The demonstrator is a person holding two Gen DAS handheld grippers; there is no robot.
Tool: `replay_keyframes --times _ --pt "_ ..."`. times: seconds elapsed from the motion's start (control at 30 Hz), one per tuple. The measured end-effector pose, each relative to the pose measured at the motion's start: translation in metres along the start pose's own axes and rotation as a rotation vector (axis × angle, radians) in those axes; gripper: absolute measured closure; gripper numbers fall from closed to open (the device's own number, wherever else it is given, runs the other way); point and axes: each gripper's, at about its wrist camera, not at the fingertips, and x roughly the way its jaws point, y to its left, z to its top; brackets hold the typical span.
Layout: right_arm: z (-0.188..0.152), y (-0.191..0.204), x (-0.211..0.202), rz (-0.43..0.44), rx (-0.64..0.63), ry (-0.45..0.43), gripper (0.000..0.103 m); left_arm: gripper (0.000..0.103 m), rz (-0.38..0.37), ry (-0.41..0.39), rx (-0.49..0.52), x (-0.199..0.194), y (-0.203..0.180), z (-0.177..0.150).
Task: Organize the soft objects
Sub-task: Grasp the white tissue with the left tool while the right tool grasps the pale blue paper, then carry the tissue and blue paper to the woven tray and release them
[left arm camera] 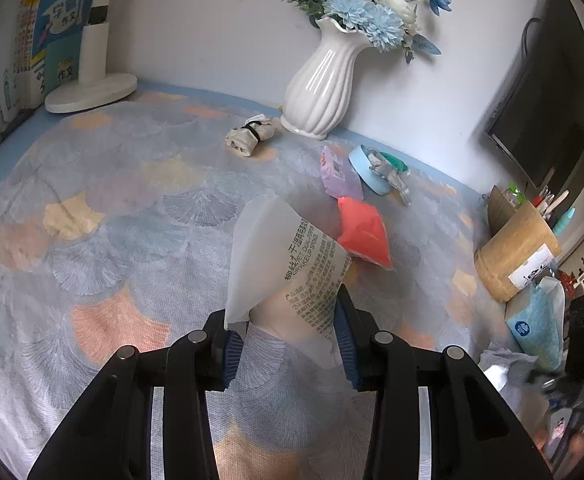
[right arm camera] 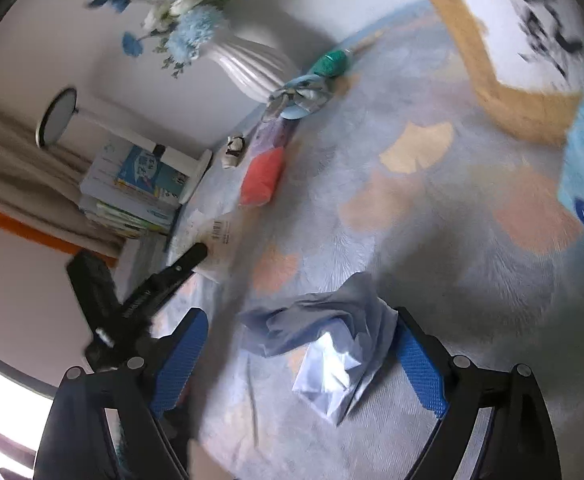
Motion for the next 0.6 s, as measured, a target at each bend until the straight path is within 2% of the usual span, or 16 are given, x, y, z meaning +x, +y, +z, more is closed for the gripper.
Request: replay_keyframes --times 0.13,0.17,0.23,0.3,0.4,0.5,0.6 --pt "-0.009 0.02 0.006 -0.19 -0.182 -0.034 0.043 0.066 0.004 0.003 -0.002 0.001 0.001 0.0" --pt "-0.012 0.026 0.009 -0.251 -0.228 -0.04 0.051 0.066 0.006 0.003 -0.001 0.001 0.001 0.0" --pt "-0.015 0.03 0.011 -0.327 -0.283 -0.054 0.057 0.066 0.01 0.002 0.004 0.001 0.0 0.0" --pt "-0.016 0.029 0.009 -0.326 -0.287 -0.067 0.061 0.066 0.007 0.001 0.017 0.0 -0.003 0.0" --pt "-0.014 0.027 0.007 -0.295 -0.273 -0.07 0.061 0.066 0.01 0.005 0.028 -0.003 -0.007 0.0" --pt "-0.014 0.03 -0.002 -0.257 -0.276 -0.083 0.061 0.066 -0.059 -0.003 0.008 -0.014 -0.018 0.001" --pt "-0.012 0.044 -0.015 -0.263 -0.325 -0.121 0.061 0.066 -0.104 -0.02 0.039 -0.026 -0.04 0.005"
